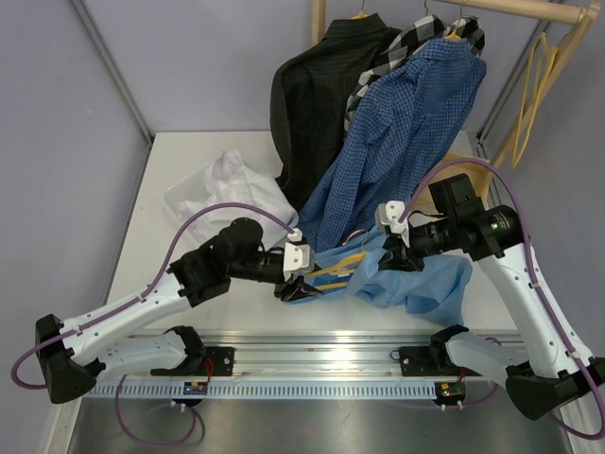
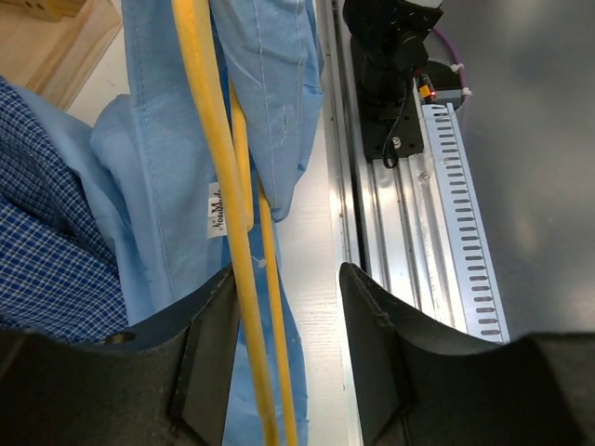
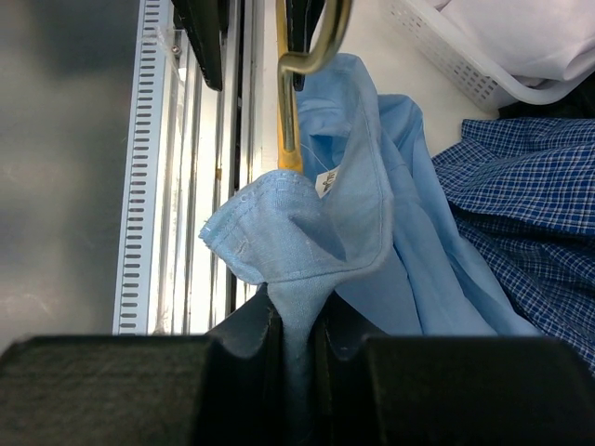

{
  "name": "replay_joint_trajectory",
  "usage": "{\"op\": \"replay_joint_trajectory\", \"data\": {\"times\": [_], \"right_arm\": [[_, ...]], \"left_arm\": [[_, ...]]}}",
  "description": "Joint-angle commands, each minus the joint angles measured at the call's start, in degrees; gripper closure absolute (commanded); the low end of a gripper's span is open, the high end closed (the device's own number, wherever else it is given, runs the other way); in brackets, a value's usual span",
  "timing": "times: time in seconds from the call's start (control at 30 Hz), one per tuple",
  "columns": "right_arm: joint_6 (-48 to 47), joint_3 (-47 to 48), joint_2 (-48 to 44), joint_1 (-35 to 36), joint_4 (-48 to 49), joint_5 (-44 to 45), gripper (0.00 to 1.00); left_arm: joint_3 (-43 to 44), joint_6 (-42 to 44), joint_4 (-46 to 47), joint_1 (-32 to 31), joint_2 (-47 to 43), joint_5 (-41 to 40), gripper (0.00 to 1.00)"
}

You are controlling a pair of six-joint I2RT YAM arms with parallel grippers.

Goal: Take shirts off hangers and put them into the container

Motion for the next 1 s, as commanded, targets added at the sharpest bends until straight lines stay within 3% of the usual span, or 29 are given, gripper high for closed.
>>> {"op": "replay_joint_trajectory", "data": {"times": [0.0,0.1,0.2,0.23,0.4,0.5,0.53,0.57,0.67,0.7,0.73,0.8,0.97], "right_arm": [[-0.7,-0.53,-1.53,0.65,2.1,-3.17,1.0],[-0.18,-0.79,-1.62,0.57,2.54,-3.87,1.0],[0.35,-1.23,-1.44,0.57,2.9,-4.4,1.0],[0.53,-1.32,-1.27,0.57,2.98,-4.4,1.0],[1.49,-2.11,-1.27,0.57,3.43,-5.19,1.0],[3.24,-2.81,-1.36,0.57,4.39,-5.02,1.0],[4.3,-3.07,-1.44,0.57,5.09,-4.67,0.96],[5.61,-3.34,-1.7,0.57,6.83,-4.23,0.82],[16.3,-4.31,-2.76,0.39,11.92,0.24,0.56],[18.78,-4.22,-3.11,0.22,13.17,3.91,0.37],[21.07,-3.96,-3.37,-0.31,14.4,5.86,0.29],[26.69,-2.3,-4.17,-1.36,16.95,11.47,0.18],[33.91,1.75,-5.57,-5.14,17.67,16.87,0.12]], "left_arm": [[1.07,-2.45,4.12,-0.15,0.24,3.36,0.5],[0.98,-3.07,3.95,-0.15,0.68,2.48,0.51],[0.72,-4.3,4.65,-0.15,1.04,2.13,0.61],[0.54,-4.65,5.26,-0.15,1.3,2.13,0.73],[-0.51,-7.2,5.62,-0.15,2.18,0.99,1.0],[-1.3,-10.79,6.41,-0.06,2.26,-0.07,1.0],[-1.56,-12.2,7.19,-0.06,2.27,-0.76,1.0],[-2.09,-15.52,7.72,-0.06,2.44,-1.12,1.0],[-4.98,-24.91,12.02,-0.06,2.97,-0.51,1.0],[-5.95,-27.04,13.51,-0.06,2.97,-0.33,1.0],[-8.31,-29.15,17.01,-0.06,2.97,0.1,1.0],[-10.17,-34.78,19.76,0.03,2.71,0.37,1.0],[-14.92,-47.26,27.85,0.03,1.56,-1.12,1.0]]}}
